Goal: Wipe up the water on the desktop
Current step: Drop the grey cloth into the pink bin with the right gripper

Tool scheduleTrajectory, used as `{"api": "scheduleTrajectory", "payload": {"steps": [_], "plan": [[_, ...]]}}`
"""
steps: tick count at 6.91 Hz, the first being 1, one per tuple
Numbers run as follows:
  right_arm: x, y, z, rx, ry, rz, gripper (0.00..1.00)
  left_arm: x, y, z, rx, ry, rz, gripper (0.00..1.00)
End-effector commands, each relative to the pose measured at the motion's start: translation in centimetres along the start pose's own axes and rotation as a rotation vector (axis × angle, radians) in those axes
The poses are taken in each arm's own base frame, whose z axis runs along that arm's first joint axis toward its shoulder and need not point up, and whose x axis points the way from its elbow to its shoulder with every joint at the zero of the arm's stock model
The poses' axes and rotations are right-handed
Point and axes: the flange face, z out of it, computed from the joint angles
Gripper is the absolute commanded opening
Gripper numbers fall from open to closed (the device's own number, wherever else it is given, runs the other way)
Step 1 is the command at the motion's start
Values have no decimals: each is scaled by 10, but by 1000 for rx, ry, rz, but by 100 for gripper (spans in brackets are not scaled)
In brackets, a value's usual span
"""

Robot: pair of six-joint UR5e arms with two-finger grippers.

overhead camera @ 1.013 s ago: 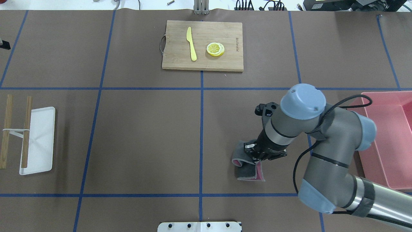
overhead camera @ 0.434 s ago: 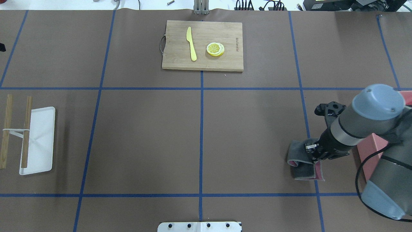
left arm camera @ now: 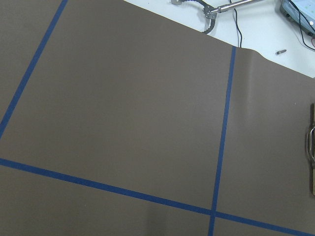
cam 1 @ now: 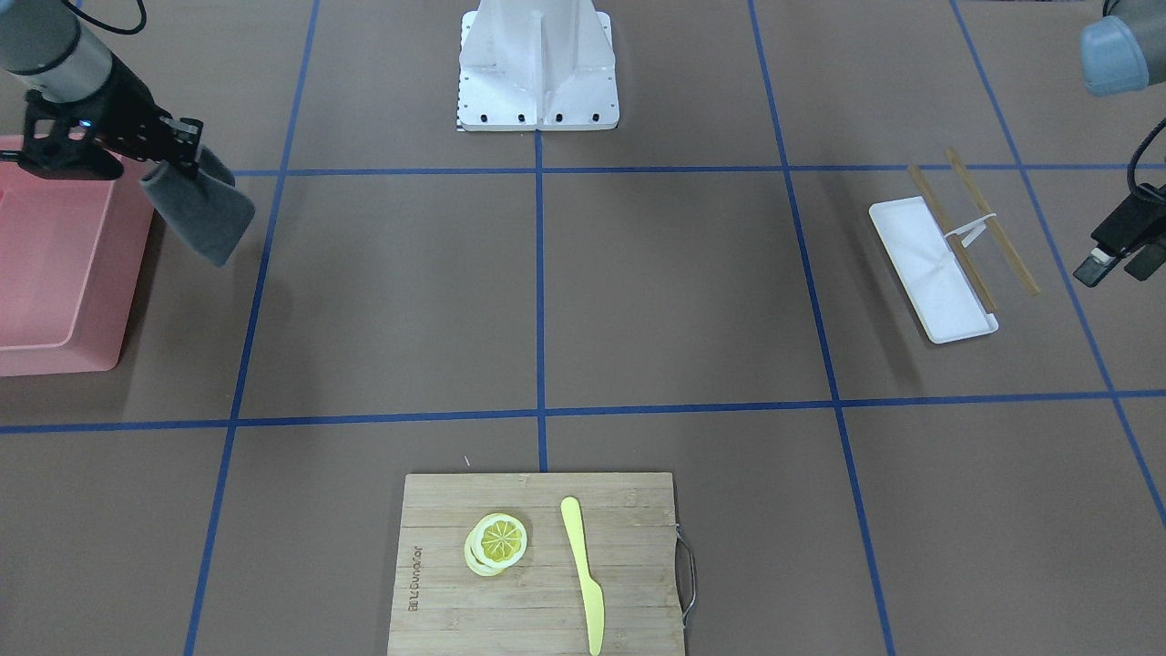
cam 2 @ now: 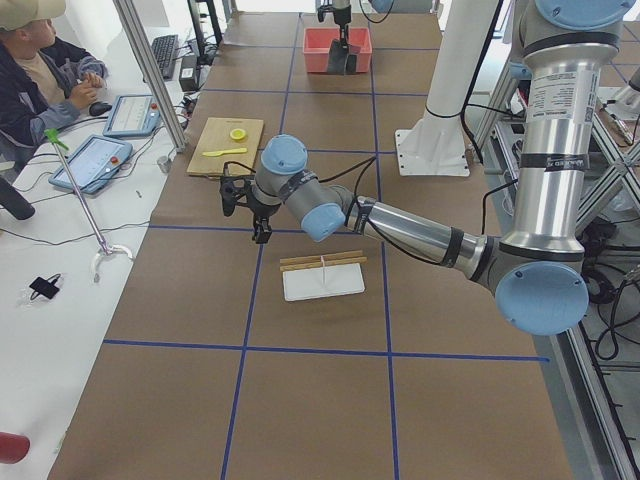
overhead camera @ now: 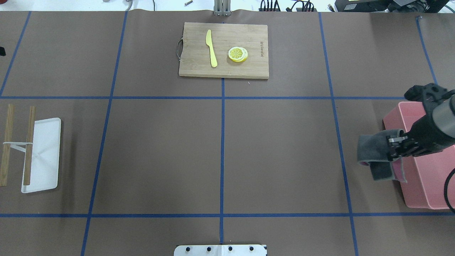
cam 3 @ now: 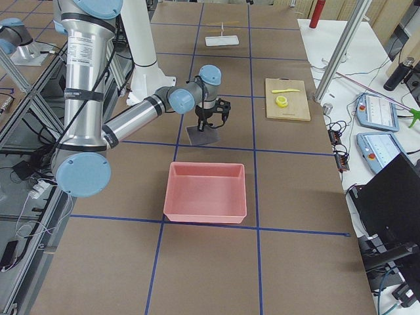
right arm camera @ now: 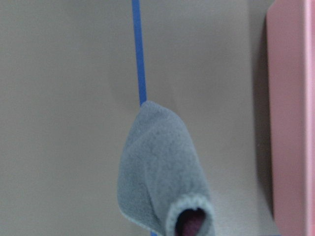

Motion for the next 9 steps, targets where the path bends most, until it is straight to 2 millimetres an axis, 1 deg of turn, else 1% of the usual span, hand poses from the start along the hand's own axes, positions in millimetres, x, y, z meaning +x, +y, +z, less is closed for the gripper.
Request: {"api": "scheduleTrajectory", "payload": {"steps": [1, 2, 3, 4, 5, 6, 7, 8, 9], "plan": [[72, -15, -66, 40, 67, -92, 0, 1, 1, -1, 1, 3, 1, 97], [115, -18, -81, 0, 120, -164, 0, 2, 0, -2, 2, 4, 2, 97], [141, -15, -78, -68, 173, -241, 0, 5, 2, -4, 5, 8, 2, 97], [158, -14, -67, -94, 219, -238, 0, 8, 2, -7, 8, 13, 3, 97], [172, -21, -52, -129, 224, -215, 0, 6, 1, -5, 6, 10, 0, 97], [182, -27, -38, -160, 232, -195, 7, 7, 2, -6, 7, 11, 1, 97], [191, -31, -27, -185, 238, -172, 68, 7, 2, -6, 8, 11, 1, 97], [192, -32, -25, -190, 239, -172, 100, 8, 2, -7, 8, 13, 1, 97], [184, -35, -29, -179, 233, -188, 100, 7, 2, -7, 7, 12, 2, 97]]}}
